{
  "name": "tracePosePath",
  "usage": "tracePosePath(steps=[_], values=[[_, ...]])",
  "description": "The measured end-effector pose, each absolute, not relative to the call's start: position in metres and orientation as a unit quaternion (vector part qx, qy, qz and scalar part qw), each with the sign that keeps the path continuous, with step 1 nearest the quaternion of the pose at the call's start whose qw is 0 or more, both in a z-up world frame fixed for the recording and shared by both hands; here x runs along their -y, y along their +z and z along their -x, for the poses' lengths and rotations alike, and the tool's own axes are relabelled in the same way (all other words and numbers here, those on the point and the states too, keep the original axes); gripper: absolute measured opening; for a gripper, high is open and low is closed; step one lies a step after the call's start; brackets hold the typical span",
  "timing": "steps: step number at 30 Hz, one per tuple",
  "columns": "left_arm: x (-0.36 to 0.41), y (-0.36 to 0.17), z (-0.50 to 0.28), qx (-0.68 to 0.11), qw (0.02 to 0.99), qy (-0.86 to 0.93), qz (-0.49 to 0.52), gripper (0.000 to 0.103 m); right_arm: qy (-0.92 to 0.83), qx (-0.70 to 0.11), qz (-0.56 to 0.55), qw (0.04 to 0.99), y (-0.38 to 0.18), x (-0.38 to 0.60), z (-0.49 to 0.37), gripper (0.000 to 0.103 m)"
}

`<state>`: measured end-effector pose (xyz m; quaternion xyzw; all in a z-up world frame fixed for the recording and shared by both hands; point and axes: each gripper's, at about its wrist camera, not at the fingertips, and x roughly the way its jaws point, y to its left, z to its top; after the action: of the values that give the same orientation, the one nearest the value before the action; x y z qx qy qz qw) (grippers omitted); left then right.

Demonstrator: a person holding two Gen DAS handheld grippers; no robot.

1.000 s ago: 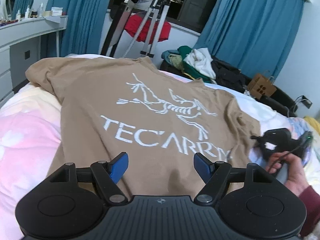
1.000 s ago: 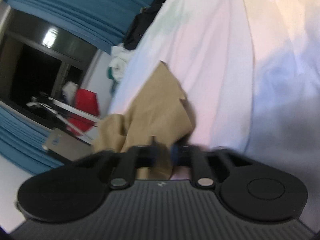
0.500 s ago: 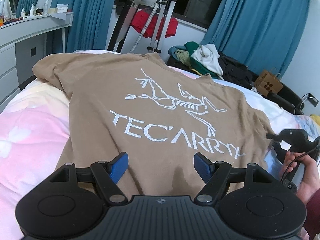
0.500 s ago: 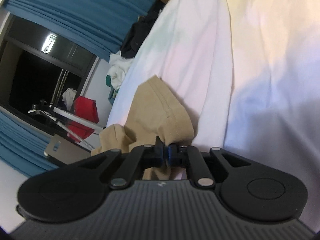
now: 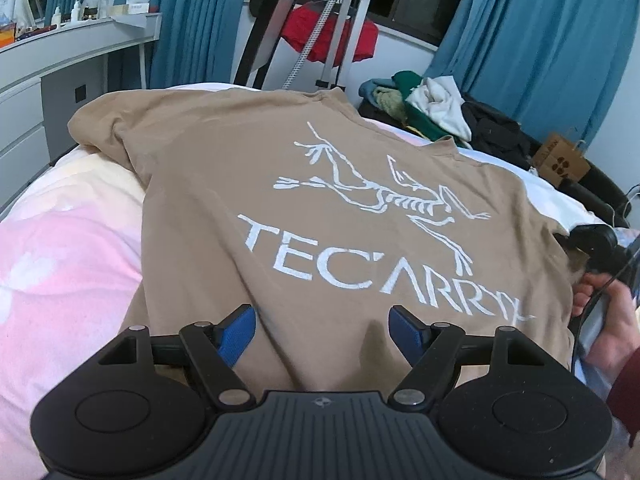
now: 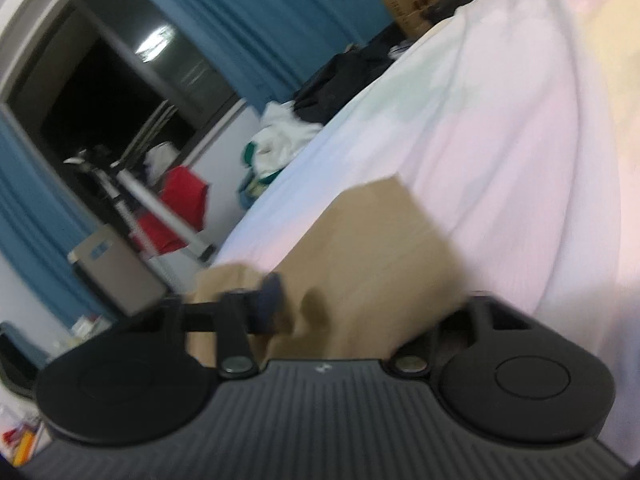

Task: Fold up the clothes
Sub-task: 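Lift the sleeve with the right gripper and lay it across the shirt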

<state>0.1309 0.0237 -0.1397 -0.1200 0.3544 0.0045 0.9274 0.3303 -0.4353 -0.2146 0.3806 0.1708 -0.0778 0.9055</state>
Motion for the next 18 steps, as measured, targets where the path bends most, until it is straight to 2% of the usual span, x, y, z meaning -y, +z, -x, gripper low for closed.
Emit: tracePosePath(steps=[5, 8, 14, 18], values=[[-0.027, -0.131, -0.127, -0.348, 0.931, 0.012, 0.107, 0.075, -0.137, -0.15, -0.256, 0.945, -0.174, 0.434, -0.328, 0.005], [-0.029, -0.123, -0.122, -0.342, 0.936, 0.024, 0.084, 0.075, -0.159, -0.136, -0.129, 0.969, -0.14, 0.405, -0.326, 0.005], [-0.041, -0.107, -0.115, -0.332, 0.939, 0.03, 0.082, 0.075, -0.172, -0.096, 0.056, 0.979, -0.088, 0.308, -0.327, 0.005], [-0.054, -0.098, -0.112, -0.322, 0.941, 0.036, 0.099, 0.075, -0.116, -0.113, 0.13, 0.978, -0.092, 0.222, -0.34, 0.005]])
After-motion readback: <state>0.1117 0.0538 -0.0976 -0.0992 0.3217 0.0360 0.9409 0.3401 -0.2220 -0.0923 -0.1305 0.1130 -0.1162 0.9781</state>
